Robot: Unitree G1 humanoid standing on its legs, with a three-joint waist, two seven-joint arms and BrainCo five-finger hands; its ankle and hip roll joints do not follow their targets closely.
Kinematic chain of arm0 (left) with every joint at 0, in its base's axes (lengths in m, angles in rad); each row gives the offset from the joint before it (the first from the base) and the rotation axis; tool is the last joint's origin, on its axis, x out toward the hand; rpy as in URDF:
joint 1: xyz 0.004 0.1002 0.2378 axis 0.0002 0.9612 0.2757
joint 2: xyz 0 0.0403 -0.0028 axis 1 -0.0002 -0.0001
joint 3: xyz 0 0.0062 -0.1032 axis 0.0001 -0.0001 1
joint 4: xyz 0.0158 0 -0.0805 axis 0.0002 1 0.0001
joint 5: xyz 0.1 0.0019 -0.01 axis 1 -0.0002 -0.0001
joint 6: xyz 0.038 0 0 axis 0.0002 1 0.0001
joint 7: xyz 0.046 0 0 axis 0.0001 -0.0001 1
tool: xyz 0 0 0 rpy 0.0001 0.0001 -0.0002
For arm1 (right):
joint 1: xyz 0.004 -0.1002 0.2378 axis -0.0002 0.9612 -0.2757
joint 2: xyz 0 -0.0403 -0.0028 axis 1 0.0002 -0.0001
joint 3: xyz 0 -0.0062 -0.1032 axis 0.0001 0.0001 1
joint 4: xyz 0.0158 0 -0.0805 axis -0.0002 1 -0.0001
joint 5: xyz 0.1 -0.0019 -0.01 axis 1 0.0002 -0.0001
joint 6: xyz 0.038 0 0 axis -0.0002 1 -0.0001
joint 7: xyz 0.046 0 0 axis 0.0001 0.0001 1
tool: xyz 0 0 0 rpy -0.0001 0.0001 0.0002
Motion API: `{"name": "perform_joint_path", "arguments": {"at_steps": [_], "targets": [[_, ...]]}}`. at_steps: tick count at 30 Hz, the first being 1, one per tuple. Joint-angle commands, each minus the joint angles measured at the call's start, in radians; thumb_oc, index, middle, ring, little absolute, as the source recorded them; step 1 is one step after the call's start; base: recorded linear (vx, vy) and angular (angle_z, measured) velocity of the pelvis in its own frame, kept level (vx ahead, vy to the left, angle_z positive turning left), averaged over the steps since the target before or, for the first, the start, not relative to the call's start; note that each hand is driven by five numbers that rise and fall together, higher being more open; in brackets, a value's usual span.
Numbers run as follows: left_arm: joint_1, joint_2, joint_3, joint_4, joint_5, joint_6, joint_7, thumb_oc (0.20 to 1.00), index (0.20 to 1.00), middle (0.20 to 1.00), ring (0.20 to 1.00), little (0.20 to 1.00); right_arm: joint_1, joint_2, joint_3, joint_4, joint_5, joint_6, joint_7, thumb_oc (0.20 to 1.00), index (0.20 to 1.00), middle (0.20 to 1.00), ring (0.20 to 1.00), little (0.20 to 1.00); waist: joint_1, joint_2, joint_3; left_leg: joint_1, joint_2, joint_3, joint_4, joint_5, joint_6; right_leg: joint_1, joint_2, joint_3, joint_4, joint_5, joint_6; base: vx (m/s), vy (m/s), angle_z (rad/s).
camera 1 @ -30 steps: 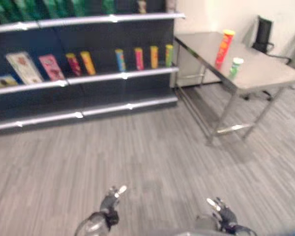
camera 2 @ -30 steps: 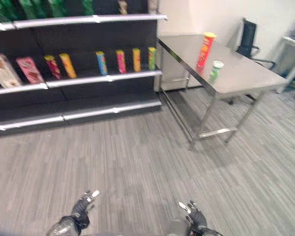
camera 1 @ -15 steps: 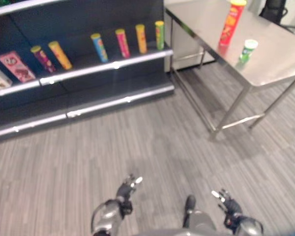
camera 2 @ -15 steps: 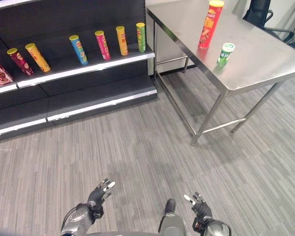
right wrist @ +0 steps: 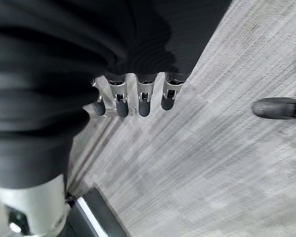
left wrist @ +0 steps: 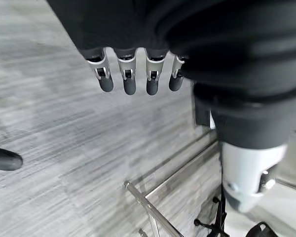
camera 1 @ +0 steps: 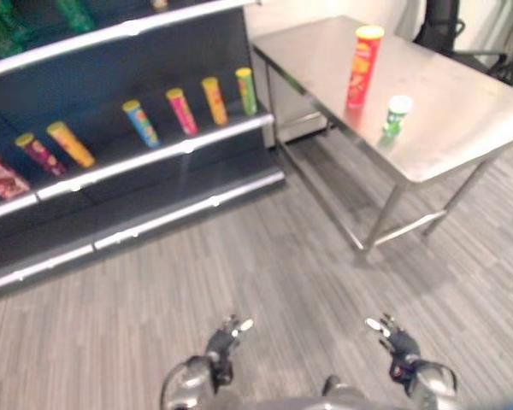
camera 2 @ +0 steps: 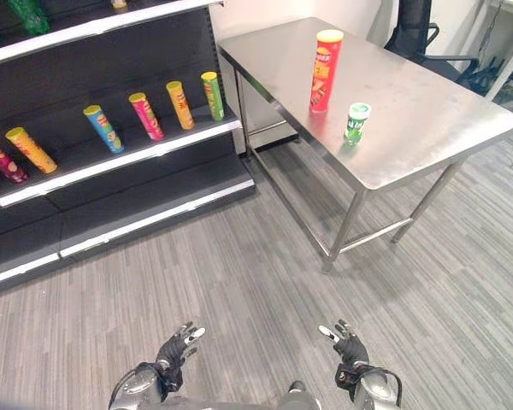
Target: Put the goods on the table back onto the shelves and tidy them up.
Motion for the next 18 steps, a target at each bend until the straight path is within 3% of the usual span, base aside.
{"name": "perform_joint_path", "arguments": {"at_steps": [1,7,10,11,13,14,16,17,18], "targets": [[-0.008,-0.004,-0.027,-0.041,-0.008,-0.025,0.013,1.000,1.000,1.000,1.000,1.000,0.026,-0.039,0.013,-0.043,-0.015,-0.025,0.001,1.000,1.000,1.000,1.000,1.000,0.026,0.074,0.001,0.069,0.042,-0.049,-0.450,0.187,-0.013,-0.012,0.030,-0.011,-0.042,0.094,0.131,0.34,0.132,-0.88],[0.015,0.020,-0.010,-0.051,-0.023,-0.023,0.016,1.000,1.000,1.000,1.000,1.000,0.045,-0.040,0.027,-0.055,-0.019,-0.020,0.010,1.000,1.000,1.000,1.000,1.000,0.044,0.074,-0.010,-0.017,0.125,-0.080,-0.482,0.273,-0.058,0.071,0.049,0.072,-0.042,0.032,0.133,0.33,0.106,-0.51],[0.020,0.023,-0.005,-0.055,-0.026,-0.024,0.018,1.000,1.000,1.000,1.000,1.000,0.046,-0.037,0.033,-0.058,-0.018,-0.021,0.012,1.000,1.000,1.000,1.000,1.000,0.047,0.072,-0.016,-0.005,0.131,-0.048,-0.482,0.276,-0.058,0.090,0.050,0.085,-0.042,0.019,0.137,0.38,0.182,-0.60],[0.017,0.019,0.010,-0.044,-0.013,-0.024,0.034,1.000,1.000,1.000,1.000,1.000,0.050,-0.014,0.032,-0.051,-0.032,-0.025,0.002,1.000,1.000,1.000,1.000,1.000,0.045,0.064,-0.052,0.032,0.099,0.027,-0.482,0.230,-0.026,0.135,0.021,0.091,-0.042,0.012,0.163,0.56,0.327,-0.60],[0.007,0.026,0.017,-0.049,-0.007,-0.022,0.042,1.000,1.000,1.000,1.000,1.000,0.062,0.007,0.028,-0.071,-0.028,-0.023,0.004,1.000,1.000,1.000,1.000,1.000,0.045,0.043,-0.055,0.071,0.044,0.075,-0.482,0.199,0.010,0.127,-0.031,0.096,0.058,0.050,0.187,0.45,0.308,-0.49],[0.007,0.026,0.017,-0.049,-0.007,-0.022,0.042,1.000,1.000,1.000,1.000,1.000,0.062,0.007,0.028,-0.071,-0.028,-0.023,0.004,1.000,1.000,1.000,1.000,1.000,0.047,0.044,-0.057,0.068,0.045,0.076,-0.482,0.199,0.011,0.123,-0.030,0.098,0.058,0.051,0.187,0.19,0.198,-0.45],[-0.010,0.039,0.023,-0.078,-0.026,-0.019,0.047,1.000,1.000,1.000,1.000,1.000,0.057,0.002,0.048,-0.083,-0.053,-0.016,0.006,1.000,1.000,1.000,1.000,1.000,0.048,0.034,-0.042,0.096,-0.001,0.095,-0.482,0.162,0.054,0.045,-0.089,0.106,0.206,0.123,0.209,0.21,0.282,-0.27],[-0.020,0.052,0.029,-0.105,-0.051,-0.018,0.045,1.000,1.000,1.000,1.000,1.000,0.047,0.008,0.051,-0.127,-0.048,-0.012,0.002,1.000,1.000,1.000,1.000,1.000,0.048,0.022,-0.016,0.123,-0.057,0.103,-0.482,0.124,0.104,-0.045,-0.163,0.109,0.387,0.205,0.228,0.20,0.296,-0.15],[-0.020,0.052,0.029,-0.105,-0.051,-0.017,0.045,1.000,1.000,1.000,1.000,1.000,0.047,0.008,0.051,-0.128,-0.048,-0.012,0.001,1.000,1.000,1.000,1.000,1.000,0.051,0.024,-0.020,0.119,-0.054,0.106,-0.482,0.125,0.105,-0.052,-0.161,0.112,0.386,0.207,0.227,0.19,0.328,-0.13]]}}
